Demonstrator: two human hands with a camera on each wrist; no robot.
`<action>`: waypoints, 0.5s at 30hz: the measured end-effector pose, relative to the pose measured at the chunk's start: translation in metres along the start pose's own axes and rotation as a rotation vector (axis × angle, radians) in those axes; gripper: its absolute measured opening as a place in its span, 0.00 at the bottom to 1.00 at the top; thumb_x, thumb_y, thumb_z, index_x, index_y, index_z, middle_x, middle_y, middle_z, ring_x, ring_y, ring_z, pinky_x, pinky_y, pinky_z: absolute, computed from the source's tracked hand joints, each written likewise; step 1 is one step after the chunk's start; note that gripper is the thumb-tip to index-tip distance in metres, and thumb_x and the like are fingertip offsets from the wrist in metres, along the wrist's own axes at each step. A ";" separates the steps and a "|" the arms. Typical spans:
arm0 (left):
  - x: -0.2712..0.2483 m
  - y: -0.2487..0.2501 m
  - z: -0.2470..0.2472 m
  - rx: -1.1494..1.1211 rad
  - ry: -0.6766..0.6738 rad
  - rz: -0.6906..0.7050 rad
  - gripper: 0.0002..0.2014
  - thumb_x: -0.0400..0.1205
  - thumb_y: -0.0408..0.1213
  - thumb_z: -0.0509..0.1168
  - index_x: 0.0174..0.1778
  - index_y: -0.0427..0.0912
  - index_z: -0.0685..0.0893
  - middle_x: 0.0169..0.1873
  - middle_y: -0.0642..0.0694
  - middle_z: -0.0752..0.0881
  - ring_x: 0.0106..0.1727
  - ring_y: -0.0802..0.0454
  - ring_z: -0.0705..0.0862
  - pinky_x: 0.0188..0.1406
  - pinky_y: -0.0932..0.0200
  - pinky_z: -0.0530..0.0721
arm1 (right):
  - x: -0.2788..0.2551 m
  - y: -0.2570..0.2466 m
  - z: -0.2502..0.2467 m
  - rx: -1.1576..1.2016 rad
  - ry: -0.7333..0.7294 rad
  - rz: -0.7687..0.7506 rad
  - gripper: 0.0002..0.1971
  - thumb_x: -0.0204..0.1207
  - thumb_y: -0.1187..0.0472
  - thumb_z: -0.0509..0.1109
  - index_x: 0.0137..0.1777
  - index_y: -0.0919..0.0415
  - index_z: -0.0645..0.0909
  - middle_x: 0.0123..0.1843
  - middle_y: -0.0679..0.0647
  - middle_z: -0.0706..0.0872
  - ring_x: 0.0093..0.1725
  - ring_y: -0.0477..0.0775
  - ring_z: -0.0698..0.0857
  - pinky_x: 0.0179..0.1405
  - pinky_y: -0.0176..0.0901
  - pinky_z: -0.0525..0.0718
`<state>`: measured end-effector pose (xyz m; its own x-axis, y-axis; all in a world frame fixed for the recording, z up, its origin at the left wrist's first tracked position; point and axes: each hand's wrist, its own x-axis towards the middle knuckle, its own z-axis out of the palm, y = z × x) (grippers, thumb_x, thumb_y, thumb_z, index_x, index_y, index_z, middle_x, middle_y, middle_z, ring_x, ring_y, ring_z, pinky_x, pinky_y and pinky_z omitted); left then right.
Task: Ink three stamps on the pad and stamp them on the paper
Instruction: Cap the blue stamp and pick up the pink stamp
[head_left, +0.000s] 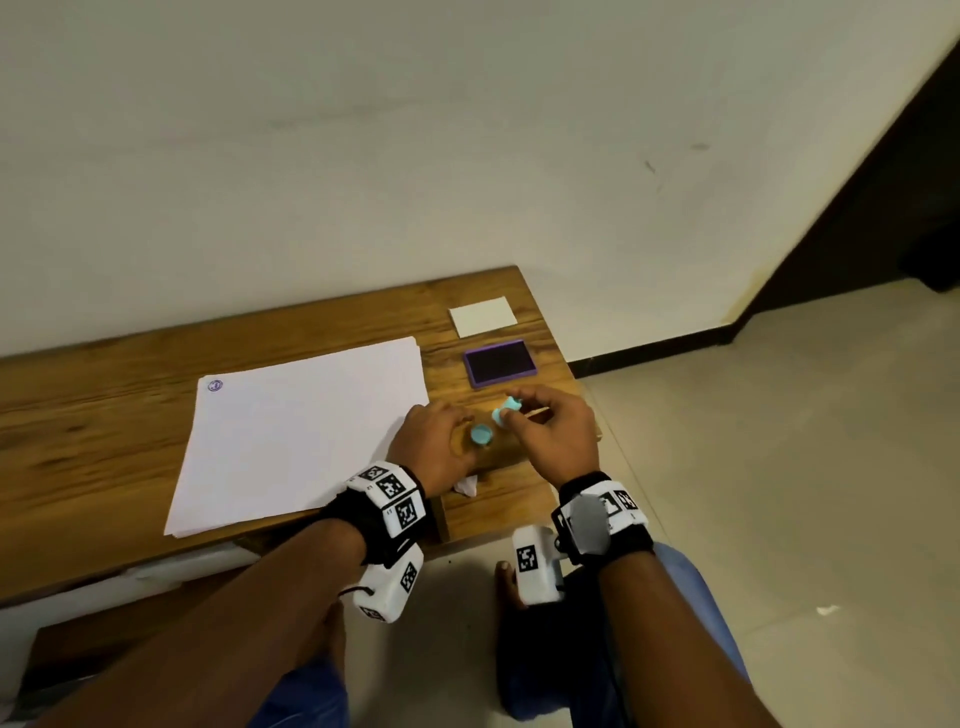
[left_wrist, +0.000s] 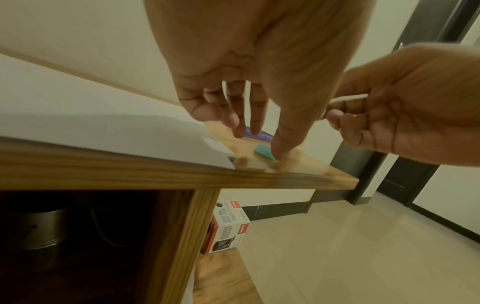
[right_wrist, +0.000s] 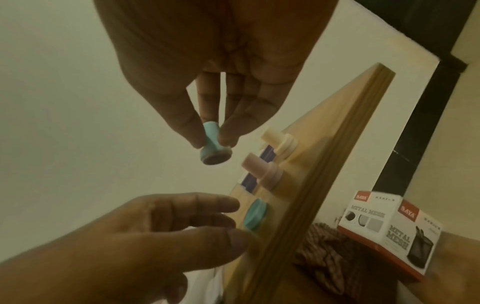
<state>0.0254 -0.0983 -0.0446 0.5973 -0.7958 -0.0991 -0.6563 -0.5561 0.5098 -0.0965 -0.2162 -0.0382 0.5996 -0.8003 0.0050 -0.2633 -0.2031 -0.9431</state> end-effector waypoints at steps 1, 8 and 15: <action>0.003 0.000 0.001 0.008 -0.003 0.001 0.25 0.72 0.51 0.74 0.65 0.50 0.83 0.60 0.48 0.83 0.59 0.46 0.79 0.58 0.52 0.79 | 0.002 0.000 0.001 0.014 0.000 -0.001 0.12 0.71 0.63 0.81 0.54 0.54 0.91 0.43 0.42 0.89 0.44 0.39 0.87 0.39 0.22 0.82; 0.014 0.003 0.006 0.005 0.017 0.021 0.21 0.71 0.45 0.75 0.60 0.49 0.86 0.52 0.48 0.83 0.53 0.47 0.82 0.52 0.51 0.83 | 0.009 0.004 0.009 -0.006 0.001 -0.017 0.11 0.71 0.60 0.81 0.53 0.52 0.91 0.44 0.44 0.90 0.44 0.41 0.88 0.47 0.37 0.88; 0.012 0.005 0.006 -0.004 0.035 -0.003 0.19 0.70 0.48 0.75 0.56 0.47 0.87 0.52 0.50 0.84 0.52 0.50 0.82 0.51 0.55 0.83 | 0.012 0.006 0.008 0.008 0.016 0.009 0.11 0.71 0.60 0.81 0.54 0.52 0.91 0.46 0.47 0.91 0.46 0.44 0.88 0.50 0.45 0.90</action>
<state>0.0265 -0.1126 -0.0487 0.6153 -0.7851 -0.0707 -0.6525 -0.5576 0.5132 -0.0847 -0.2218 -0.0462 0.5854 -0.8108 0.0021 -0.2624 -0.1920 -0.9457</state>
